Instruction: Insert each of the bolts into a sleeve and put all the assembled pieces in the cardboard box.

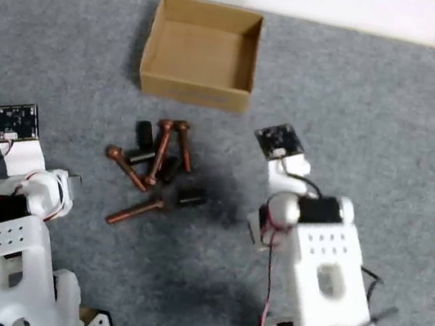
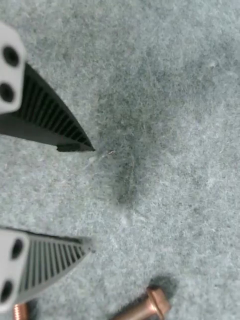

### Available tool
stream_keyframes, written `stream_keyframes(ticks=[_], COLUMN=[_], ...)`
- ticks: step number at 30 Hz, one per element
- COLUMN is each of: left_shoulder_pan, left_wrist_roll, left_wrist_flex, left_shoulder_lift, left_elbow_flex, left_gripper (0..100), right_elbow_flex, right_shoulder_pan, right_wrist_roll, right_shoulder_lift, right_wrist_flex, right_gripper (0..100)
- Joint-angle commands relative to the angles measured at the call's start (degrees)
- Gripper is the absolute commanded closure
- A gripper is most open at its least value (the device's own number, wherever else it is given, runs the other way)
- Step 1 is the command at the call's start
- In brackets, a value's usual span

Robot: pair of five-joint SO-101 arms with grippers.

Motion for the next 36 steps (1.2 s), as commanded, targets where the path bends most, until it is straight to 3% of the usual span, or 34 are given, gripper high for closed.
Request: stream_keyframes(ticks=[1, 8, 15, 20, 25, 28, 33, 36], left_shoulder_pan=[0.84, 0.84, 0.84, 0.92, 1.10, 6.46, 20.35, 26.15], left_wrist_roll=[-0.26, -0.26, -0.26, -0.26, -1.05, -4.31, -4.66, -3.69], left_wrist_flex=[-0.97, -1.05, -1.05, -1.05, -1.05, -1.05, 15.21, 17.85], left_shoulder_lift=[-0.22, -0.22, -0.22, -0.22, 0.13, 0.66, 10.24, 20.44], left_elbow_flex=[-0.04, 0.04, 0.04, 0.04, -0.48, -5.58, -25.63, -37.41], left_gripper=[73, 73, 73, 73, 73, 73, 73, 73], right_elbow_flex=[-4.18, -5.67, -5.49, -4.53, -1.71, 3.21, 9.01, 12.62], right_shoulder_pan=[2.59, 5.58, 5.41, 5.32, 5.41, 5.41, 8.57, 10.95], right_wrist_roll=[0.88, 0.79, 1.05, 0.18, -9.49, -13.71, -13.63, -13.80], right_shoulder_lift=[11.03, 19.38, 23.69, 22.81, 20.00, 18.33, 12.00, 7.78], right_wrist_flex=[-0.31, -10.68, -10.95, -12.00, -20.97, -27.21, -31.96, -35.21], right_gripper=[99.5, 98.1, 70.4, 69.8, 69.8, 69.8, 69.8, 69.8])
